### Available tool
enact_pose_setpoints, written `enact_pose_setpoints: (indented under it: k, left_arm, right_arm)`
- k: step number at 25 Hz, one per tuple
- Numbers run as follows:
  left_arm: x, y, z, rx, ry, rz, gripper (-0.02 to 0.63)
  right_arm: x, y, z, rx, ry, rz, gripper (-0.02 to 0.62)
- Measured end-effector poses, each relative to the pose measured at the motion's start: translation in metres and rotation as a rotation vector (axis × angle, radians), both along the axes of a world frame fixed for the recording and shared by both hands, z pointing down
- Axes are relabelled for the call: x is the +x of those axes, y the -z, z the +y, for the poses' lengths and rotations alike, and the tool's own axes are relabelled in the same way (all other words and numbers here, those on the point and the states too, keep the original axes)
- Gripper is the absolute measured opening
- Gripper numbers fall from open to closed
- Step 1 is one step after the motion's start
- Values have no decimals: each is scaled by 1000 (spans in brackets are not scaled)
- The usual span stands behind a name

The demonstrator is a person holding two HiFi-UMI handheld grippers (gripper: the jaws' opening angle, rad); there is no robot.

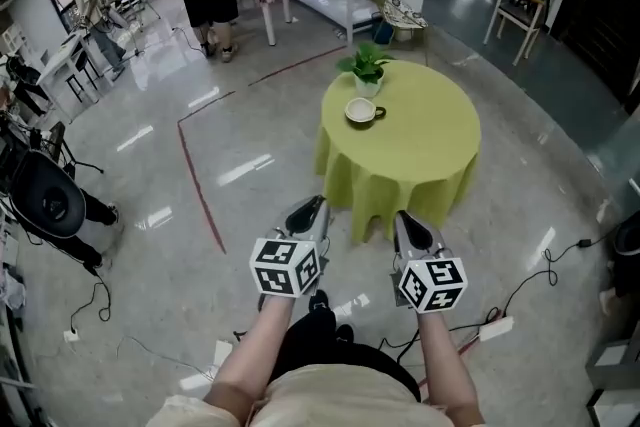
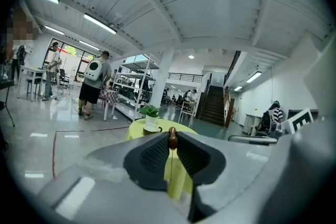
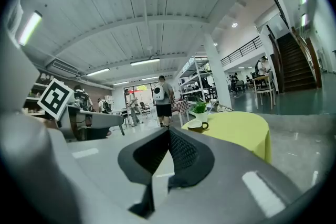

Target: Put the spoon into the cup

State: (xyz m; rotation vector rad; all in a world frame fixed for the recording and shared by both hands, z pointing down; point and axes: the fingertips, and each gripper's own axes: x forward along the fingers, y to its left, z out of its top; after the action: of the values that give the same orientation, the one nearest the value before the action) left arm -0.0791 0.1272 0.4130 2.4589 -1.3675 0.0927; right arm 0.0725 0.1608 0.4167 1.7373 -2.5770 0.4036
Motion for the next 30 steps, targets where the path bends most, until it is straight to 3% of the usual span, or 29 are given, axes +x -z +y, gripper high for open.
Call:
enact_pose_setpoints:
  k: [13,30]
  left_arm:
    - [-2,-5,-33,-17,14,20,46]
    - [-4,-29,-146,-70,13,56,46]
  right_arm:
    - [7,-9,-27,-25,-22,-4,2]
    - [12,-31,-127,-78,-46,7,2]
